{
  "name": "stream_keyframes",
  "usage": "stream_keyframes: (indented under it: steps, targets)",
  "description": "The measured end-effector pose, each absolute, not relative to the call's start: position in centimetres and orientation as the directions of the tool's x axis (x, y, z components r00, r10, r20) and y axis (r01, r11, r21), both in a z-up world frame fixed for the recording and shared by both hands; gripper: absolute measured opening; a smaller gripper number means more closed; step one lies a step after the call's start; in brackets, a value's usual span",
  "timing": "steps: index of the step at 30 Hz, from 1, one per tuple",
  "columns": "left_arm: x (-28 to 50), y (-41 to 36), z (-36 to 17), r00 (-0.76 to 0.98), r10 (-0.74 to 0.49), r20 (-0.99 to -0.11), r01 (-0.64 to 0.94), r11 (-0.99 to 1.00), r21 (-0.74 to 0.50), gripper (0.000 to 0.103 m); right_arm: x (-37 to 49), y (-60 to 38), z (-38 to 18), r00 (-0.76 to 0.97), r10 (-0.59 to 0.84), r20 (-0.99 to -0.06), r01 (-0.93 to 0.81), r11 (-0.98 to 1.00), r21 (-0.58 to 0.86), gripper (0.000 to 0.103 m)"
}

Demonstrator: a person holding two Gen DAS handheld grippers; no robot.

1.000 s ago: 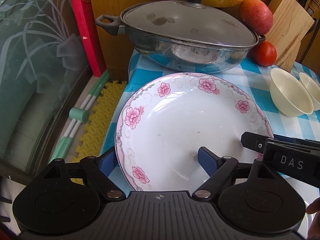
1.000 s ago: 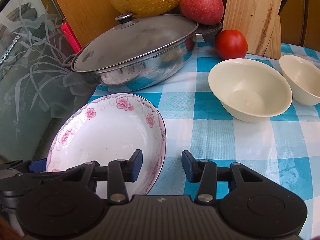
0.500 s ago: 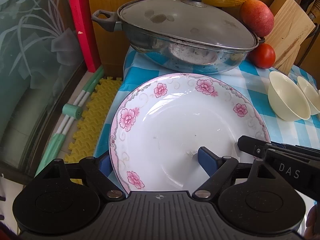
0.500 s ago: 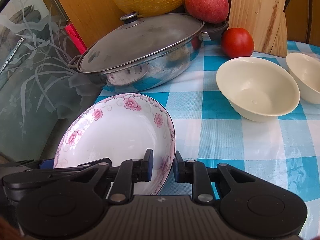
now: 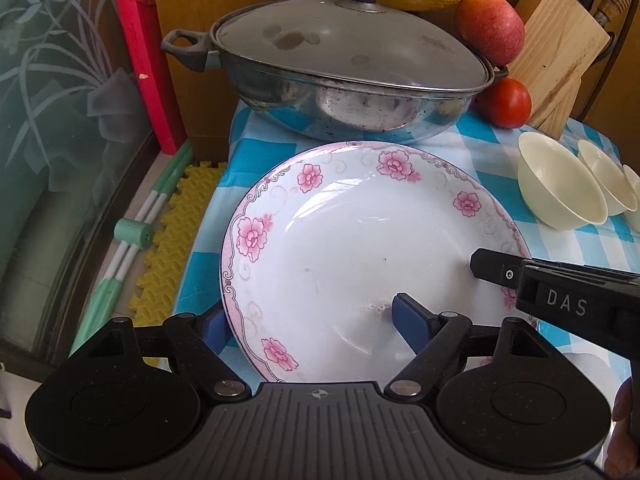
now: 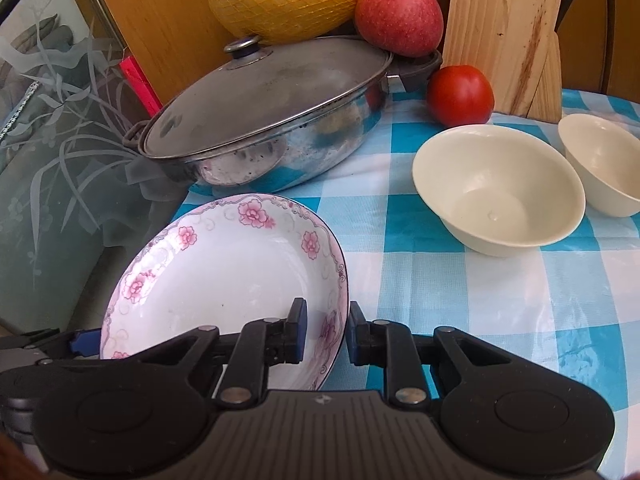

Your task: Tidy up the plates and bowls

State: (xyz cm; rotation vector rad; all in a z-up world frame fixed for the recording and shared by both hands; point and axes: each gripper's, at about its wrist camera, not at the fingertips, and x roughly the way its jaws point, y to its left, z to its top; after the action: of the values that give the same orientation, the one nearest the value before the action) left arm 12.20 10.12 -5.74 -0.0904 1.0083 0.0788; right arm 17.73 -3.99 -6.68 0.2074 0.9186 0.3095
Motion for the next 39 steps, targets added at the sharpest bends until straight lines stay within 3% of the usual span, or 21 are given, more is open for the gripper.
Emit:
stream_keyframes:
  steps: [8,23,30,39]
  targets:
    - [12.56,10.66,-5.86,0.53,0.051,-0.846,-0.132,0.991,-0.023,0.092,18.02,-4.38,-7.04,0.555,0.384,-0.738,-0.172,0.921,0.35,0.026]
    - [12.84,10.16,-5.75,0.563,0.074,-0.823,-0.117,0.993,0.01,0.083,17.64,-3.99,-6.86,0.572,0.357,-0.739,-0.169,0.932,0.32,0.022]
    - [12.59,10.43,-5.52,0.57,0.09,-0.816,-0.14,0.99,0.011,0.075,17.51,-4.12,-6.76,0.572,0.359,-0.737,-0.155,0.93,0.332,0.022]
    - [12.56,10.37,-5.53,0.57,0.084,-0.818,-0.131,0.991,0.011,0.074,17.57,-4.07,-6.79,0.581,0.348,-0.735,-0.157,0.935,0.318,0.022]
